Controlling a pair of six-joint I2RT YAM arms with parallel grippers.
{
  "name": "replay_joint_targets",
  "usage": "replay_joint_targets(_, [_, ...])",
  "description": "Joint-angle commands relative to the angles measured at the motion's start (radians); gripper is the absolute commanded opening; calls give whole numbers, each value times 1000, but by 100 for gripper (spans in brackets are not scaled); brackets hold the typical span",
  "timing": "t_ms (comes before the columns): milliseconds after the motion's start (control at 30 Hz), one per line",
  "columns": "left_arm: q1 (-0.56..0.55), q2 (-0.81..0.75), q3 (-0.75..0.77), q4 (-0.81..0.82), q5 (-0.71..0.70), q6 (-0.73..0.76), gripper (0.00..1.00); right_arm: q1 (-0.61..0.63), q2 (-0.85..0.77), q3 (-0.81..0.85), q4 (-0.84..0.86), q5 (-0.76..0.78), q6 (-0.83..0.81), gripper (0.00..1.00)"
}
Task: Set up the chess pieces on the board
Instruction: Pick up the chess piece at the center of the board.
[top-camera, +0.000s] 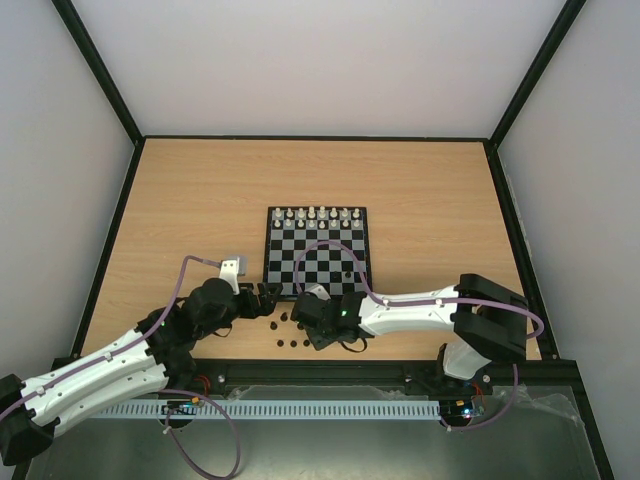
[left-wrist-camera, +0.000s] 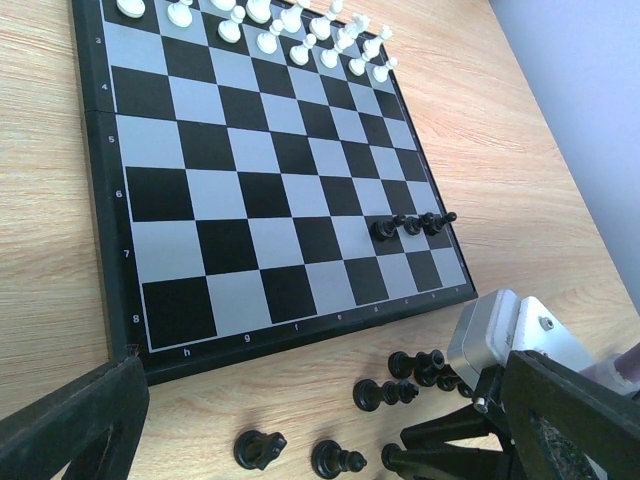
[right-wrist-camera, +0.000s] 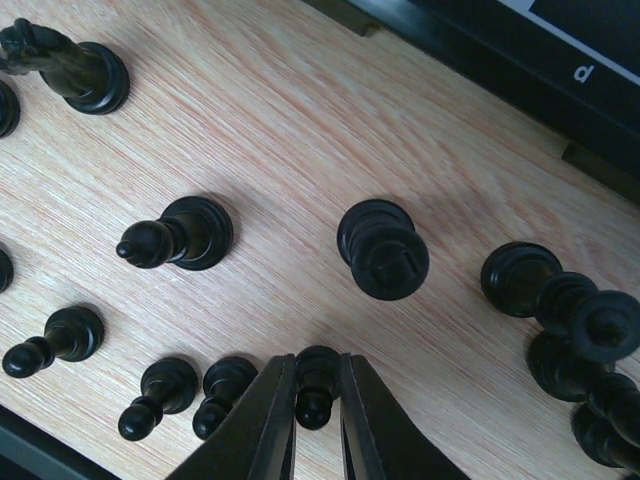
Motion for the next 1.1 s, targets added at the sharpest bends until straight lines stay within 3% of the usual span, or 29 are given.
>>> replay_joint_targets(0, [-5,-9,-9,-4,-12,-3,99,8,15,23,-17,13,-2,13])
replay_joint_targets(333, [-4,-13,-10,-7,-12,-3,99,8,7,29,-31,15,-4,2])
replay_joint_targets(867, [-5,4,-2,3,-12,6,100,5,-235,123,-263,136,-13,2])
replay_joint_targets(1067, [-4,11,6,0,-9,9,100,-69,-243,184,-319,143,-74,1])
